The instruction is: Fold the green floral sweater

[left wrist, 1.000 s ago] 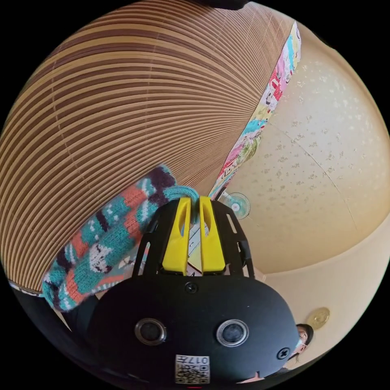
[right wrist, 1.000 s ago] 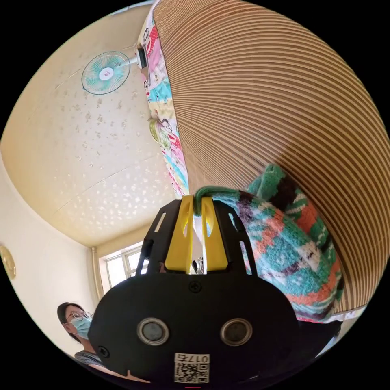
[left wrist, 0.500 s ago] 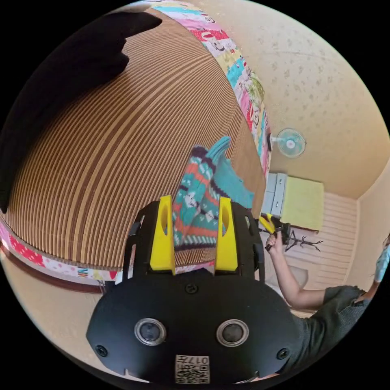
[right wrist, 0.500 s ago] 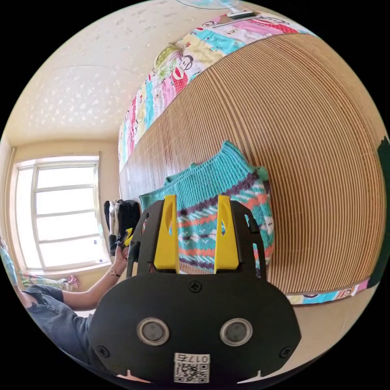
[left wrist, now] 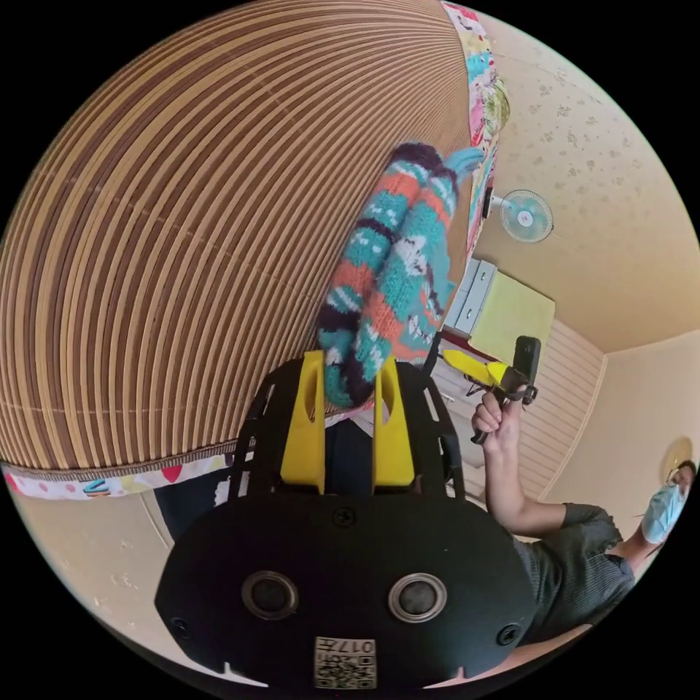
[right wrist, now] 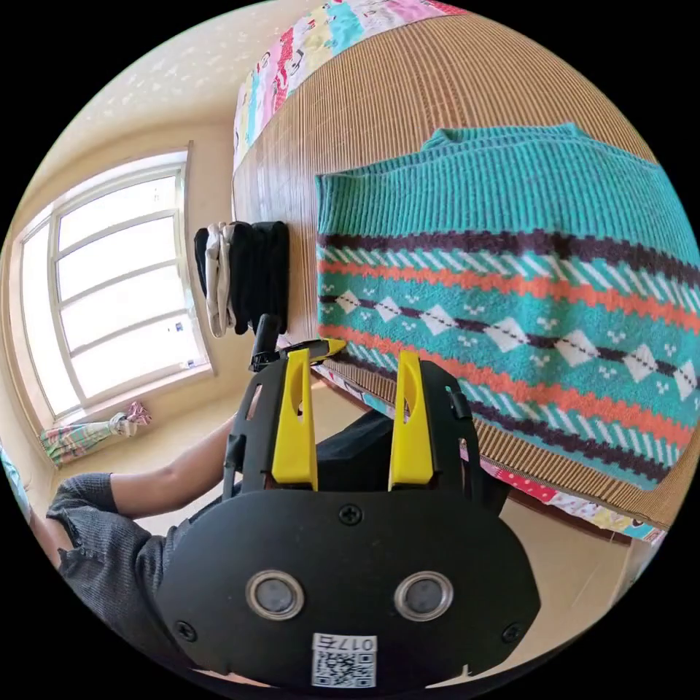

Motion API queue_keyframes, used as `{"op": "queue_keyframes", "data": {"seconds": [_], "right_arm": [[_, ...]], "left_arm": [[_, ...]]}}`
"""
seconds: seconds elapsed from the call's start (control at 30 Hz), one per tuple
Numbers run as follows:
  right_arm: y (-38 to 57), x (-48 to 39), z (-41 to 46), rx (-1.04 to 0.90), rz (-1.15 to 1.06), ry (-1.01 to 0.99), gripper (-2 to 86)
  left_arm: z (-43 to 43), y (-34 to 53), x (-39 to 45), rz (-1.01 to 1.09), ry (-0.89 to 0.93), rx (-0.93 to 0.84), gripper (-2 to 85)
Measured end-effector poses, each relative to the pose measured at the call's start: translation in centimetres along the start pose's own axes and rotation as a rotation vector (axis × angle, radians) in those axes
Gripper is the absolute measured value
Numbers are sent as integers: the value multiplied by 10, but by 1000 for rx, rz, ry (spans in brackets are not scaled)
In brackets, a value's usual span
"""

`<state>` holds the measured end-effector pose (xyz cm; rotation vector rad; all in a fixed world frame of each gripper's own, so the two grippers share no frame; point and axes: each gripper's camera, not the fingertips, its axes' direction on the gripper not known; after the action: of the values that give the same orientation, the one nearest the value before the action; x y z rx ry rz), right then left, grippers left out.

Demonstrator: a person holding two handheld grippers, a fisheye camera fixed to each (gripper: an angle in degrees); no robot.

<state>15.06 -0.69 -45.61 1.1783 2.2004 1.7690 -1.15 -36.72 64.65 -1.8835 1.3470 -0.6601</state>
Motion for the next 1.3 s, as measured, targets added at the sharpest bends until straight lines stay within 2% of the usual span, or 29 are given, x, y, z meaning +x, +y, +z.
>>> {"op": "queue_keyframes", "data": {"seconds": [0.1, 0.27, 0.4, 0.47, 0.53, 0.57, 0.67, 0.77, 0.8, 0.83, 0.93, 1.07, 1.2, 1.3], "right_arm": [[-36, -47, 22, -99, -16, 133, 191], [-99, -134, 47, -210, -79, 339, 226], [-148, -183, 111, -513, -83, 747, 210], [-157, -182, 151, -673, -95, 922, 176], [-143, -176, 192, -858, -222, 1246, 97], [-139, -177, 195, -874, -254, 1281, 89], [-129, -184, 163, -738, -253, 1068, 72], [-104, -173, 85, -490, -208, 704, 67], [-85, -162, 45, -369, -208, 520, 66], [-59, -146, 5, -248, -233, 351, 64], [24, -90, -82, 8, -391, 51, 62], [112, 2, -150, 189, -430, 0, 61], [150, 86, -176, 157, -289, 316, 64], [155, 119, -174, 108, -297, 446, 73]], "left_arm": [[4, 9, 21, 83, 3, 4, 88], [19, 52, 118, 301, -182, 49, 81], [40, 81, 179, 418, -290, 96, 79], [55, 97, 209, 486, -342, 123, 79], [66, 106, 223, 514, -421, 135, 79], [72, 111, 228, 539, -463, 123, 79], [70, 124, 227, 592, -432, 119, 85], [51, 147, 214, 615, -353, 190, 102], [47, 150, 211, 618, -331, 199, 102], [41, 156, 204, 605, -288, 209, 101], [38, 164, 190, 530, -335, 218, 90], [61, 157, 185, 485, -358, 195, 111], [103, 138, 194, 452, -318, 207, 127], [153, 118, 208, 443, -320, 201, 140]]}}
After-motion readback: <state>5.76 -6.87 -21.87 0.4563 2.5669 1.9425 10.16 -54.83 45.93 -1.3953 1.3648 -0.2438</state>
